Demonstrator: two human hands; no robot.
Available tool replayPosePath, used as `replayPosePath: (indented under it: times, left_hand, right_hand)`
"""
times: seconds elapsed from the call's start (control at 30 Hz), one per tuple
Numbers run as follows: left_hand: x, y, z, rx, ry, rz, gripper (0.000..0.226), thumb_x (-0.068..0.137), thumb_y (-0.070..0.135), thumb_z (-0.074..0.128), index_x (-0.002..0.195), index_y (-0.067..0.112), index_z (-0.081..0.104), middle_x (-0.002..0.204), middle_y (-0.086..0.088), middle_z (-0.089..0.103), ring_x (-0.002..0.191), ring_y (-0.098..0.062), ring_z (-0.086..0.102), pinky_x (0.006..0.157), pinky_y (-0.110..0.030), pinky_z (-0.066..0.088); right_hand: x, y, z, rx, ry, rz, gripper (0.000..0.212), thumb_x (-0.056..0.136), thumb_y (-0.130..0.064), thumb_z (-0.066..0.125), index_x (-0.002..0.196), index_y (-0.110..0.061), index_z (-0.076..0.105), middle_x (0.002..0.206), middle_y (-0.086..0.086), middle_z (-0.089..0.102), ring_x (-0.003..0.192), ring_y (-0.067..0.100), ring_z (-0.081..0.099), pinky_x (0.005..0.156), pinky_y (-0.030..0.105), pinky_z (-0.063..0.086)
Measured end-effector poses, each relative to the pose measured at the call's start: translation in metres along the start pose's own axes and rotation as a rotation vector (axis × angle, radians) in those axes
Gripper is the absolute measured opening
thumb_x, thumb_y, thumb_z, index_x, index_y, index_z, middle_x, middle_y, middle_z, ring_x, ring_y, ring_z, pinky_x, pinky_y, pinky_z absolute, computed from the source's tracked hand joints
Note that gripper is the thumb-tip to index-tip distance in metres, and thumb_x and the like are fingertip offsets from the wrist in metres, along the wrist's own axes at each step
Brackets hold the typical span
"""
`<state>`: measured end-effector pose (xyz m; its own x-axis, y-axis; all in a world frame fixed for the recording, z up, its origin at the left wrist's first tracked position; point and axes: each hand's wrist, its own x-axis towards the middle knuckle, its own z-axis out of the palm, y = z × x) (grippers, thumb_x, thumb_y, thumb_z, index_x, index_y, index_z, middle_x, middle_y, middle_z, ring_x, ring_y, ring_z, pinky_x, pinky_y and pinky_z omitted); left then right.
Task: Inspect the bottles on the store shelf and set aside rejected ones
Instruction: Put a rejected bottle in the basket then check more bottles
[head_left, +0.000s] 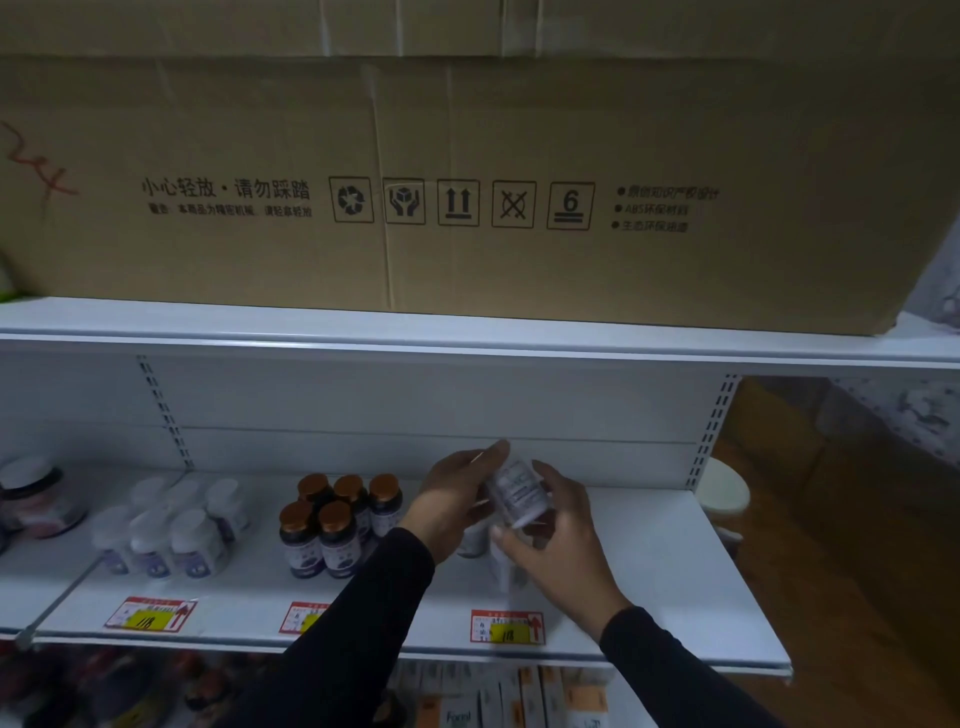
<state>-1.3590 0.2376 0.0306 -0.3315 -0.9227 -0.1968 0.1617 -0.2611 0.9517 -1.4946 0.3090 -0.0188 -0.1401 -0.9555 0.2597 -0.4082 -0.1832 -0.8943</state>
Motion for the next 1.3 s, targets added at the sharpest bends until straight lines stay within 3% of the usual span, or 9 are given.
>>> replayPosePath:
  times: [0.1, 0.23, 0.5, 0.7, 0.8, 0.9, 1.03, 1.17, 1.3]
  left_hand:
    - [0.002, -0.001, 0.001, 0.034, 0.004, -0.008, 0.043, 0.089, 0.045, 0.065, 0.109, 0.007, 0.066, 0.107, -0.014, 0.073, 0.103, -0.029, 0.068, 0.089, -0.035, 0.054]
    - [0.005, 0.001, -0.001, -0.047, 0.006, -0.043, 0.041, 0.093, 0.038, 0.060, 0.115, 0.004, 0.065, 0.105, -0.015, 0.073, 0.102, -0.030, 0.069, 0.089, -0.037, 0.054]
    - [0.005, 0.001, 0.001, -0.019, 0.049, -0.004, 0.033, 0.088, 0.038, 0.068, 0.100, 0.007, 0.067, 0.096, -0.010, 0.074, 0.091, -0.024, 0.070, 0.075, -0.031, 0.055]
    - [0.004, 0.004, -0.002, -0.016, 0.047, -0.004, 0.031, 0.094, 0.041, 0.059, 0.105, 0.012, 0.064, 0.085, -0.003, 0.073, 0.085, -0.019, 0.068, 0.076, -0.030, 0.049]
    - [0.003, 0.003, -0.002, -0.010, 0.034, 0.005, 0.026, 0.096, 0.039, 0.057, 0.104, 0.014, 0.062, 0.088, -0.004, 0.072, 0.088, -0.021, 0.067, 0.079, -0.032, 0.049]
    - [0.003, 0.001, -0.002, 0.002, 0.005, 0.026, 0.022, 0.096, 0.033, 0.058, 0.102, 0.013, 0.063, 0.092, -0.006, 0.074, 0.090, -0.023, 0.069, 0.083, -0.036, 0.052]
    - [0.000, 0.000, 0.000, 0.062, -0.068, 0.041, 0.024, 0.097, 0.028, 0.057, 0.107, 0.007, 0.064, 0.102, -0.015, 0.073, 0.093, -0.029, 0.071, 0.083, -0.037, 0.057]
    - [0.003, -0.002, 0.001, 0.060, -0.044, 0.005, 0.030, 0.096, 0.029, 0.059, 0.116, 0.007, 0.060, 0.106, -0.016, 0.072, 0.094, -0.030, 0.072, 0.082, -0.038, 0.059]
    - [0.009, -0.006, 0.001, 0.033, 0.040, -0.195, 0.049, 0.092, 0.046, 0.060, 0.112, 0.002, 0.066, 0.101, -0.021, 0.073, 0.094, -0.037, 0.070, 0.088, -0.044, 0.056]
  right_hand:
    - [0.002, 0.002, 0.000, -0.003, 0.022, -0.018, 0.062, 0.078, -0.043, 0.075, 0.130, -0.046, 0.041, 0.126, -0.012, 0.045, 0.110, 0.007, 0.058, 0.087, 0.027, 0.056]
    - [0.002, -0.002, -0.001, 0.060, -0.004, 0.001, 0.042, 0.092, -0.027, 0.065, 0.116, -0.054, 0.041, 0.112, -0.010, 0.063, 0.092, 0.005, 0.068, 0.075, 0.017, 0.055]
    - [0.001, 0.000, 0.000, 0.012, -0.014, -0.004, 0.068, 0.080, -0.034, 0.078, 0.135, -0.040, 0.039, 0.127, -0.012, 0.045, 0.111, 0.005, 0.057, 0.090, 0.024, 0.055]
    - [0.002, 0.000, -0.003, 0.034, -0.015, 0.054, 0.045, 0.096, -0.027, 0.059, 0.132, -0.042, 0.038, 0.107, -0.011, 0.067, 0.090, -0.001, 0.066, 0.076, 0.018, 0.056]
    - [0.002, 0.001, -0.003, 0.049, -0.009, 0.071, 0.039, 0.100, -0.023, 0.051, 0.134, -0.038, 0.039, 0.099, -0.011, 0.069, 0.088, 0.000, 0.066, 0.078, 0.023, 0.056]
    - [0.002, 0.002, -0.003, 0.080, -0.009, 0.075, 0.038, 0.102, -0.021, 0.046, 0.137, -0.035, 0.040, 0.103, -0.010, 0.069, 0.092, 0.007, 0.069, 0.084, 0.031, 0.057]
    - [0.001, 0.000, -0.003, 0.079, -0.018, 0.082, 0.039, 0.104, -0.024, 0.042, 0.141, -0.032, 0.039, 0.106, -0.009, 0.068, 0.091, 0.003, 0.066, 0.083, 0.027, 0.056]
    - [0.000, -0.005, -0.005, 0.071, -0.013, 0.049, 0.040, 0.101, -0.029, 0.049, 0.138, -0.038, 0.039, 0.108, -0.013, 0.065, 0.095, -0.003, 0.063, 0.082, 0.021, 0.054]
    - [0.000, -0.008, -0.008, 0.069, -0.030, -0.031, 0.041, 0.091, -0.031, 0.067, 0.124, -0.043, 0.048, 0.114, -0.016, 0.063, 0.102, 0.001, 0.062, 0.083, 0.020, 0.054]
